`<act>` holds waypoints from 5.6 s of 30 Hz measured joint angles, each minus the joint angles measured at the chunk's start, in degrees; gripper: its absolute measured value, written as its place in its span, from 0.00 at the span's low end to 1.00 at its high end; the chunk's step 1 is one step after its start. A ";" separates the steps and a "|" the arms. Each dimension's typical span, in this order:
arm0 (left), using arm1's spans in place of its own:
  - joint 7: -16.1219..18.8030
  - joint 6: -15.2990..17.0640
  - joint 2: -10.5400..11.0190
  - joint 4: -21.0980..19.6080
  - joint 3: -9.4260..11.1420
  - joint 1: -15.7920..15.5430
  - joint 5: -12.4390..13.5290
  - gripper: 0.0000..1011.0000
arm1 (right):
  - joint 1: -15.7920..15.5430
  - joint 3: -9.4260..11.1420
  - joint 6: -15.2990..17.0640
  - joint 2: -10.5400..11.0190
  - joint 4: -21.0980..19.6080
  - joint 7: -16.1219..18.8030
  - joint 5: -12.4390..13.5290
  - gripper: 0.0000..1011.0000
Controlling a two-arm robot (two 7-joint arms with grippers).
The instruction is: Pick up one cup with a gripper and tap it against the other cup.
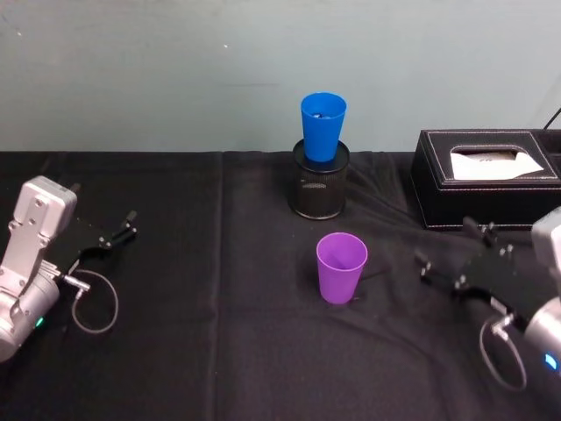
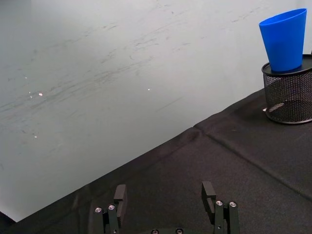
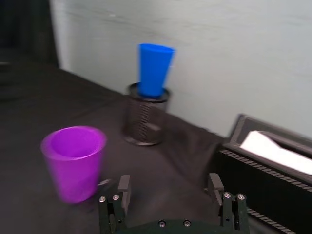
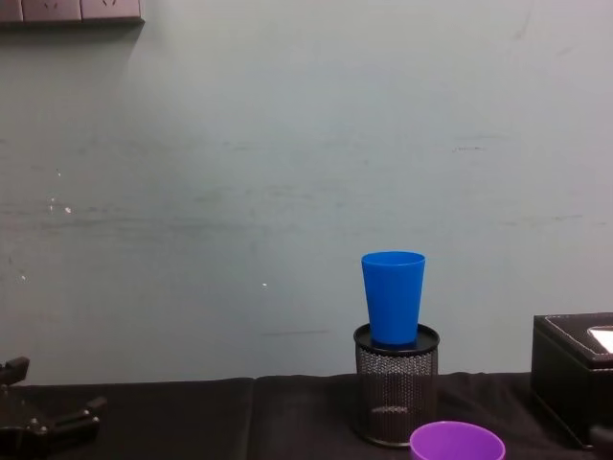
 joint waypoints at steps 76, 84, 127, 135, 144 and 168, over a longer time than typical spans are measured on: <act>0.00 0.00 0.00 0.00 0.00 0.00 0.00 0.99 | 7.59 -1.79 -0.82 -17.02 12.35 14.15 -5.55 0.99; 0.00 0.00 0.00 0.00 0.00 0.00 0.00 0.99 | 7.63 -1.85 -0.67 -16.95 12.35 14.14 -5.48 0.91; 0.00 0.00 0.00 0.00 0.00 0.00 0.00 0.99 | 9.75 2.22 16.38 -13.24 -4.49 15.31 -1.75 0.72; 0.00 0.00 0.00 0.00 0.00 0.00 0.00 0.99 | 9.71 2.34 19.07 -11.78 -7.88 15.26 0.67 0.73; 0.00 0.00 0.00 0.00 0.00 0.00 0.00 0.99 | 9.91 1.23 19.12 -10.65 -9.08 13.64 0.97 0.72; 0.00 0.00 0.00 0.00 0.00 0.00 0.00 0.99 | 9.93 1.08 18.73 -10.55 -9.17 13.38 0.75 0.73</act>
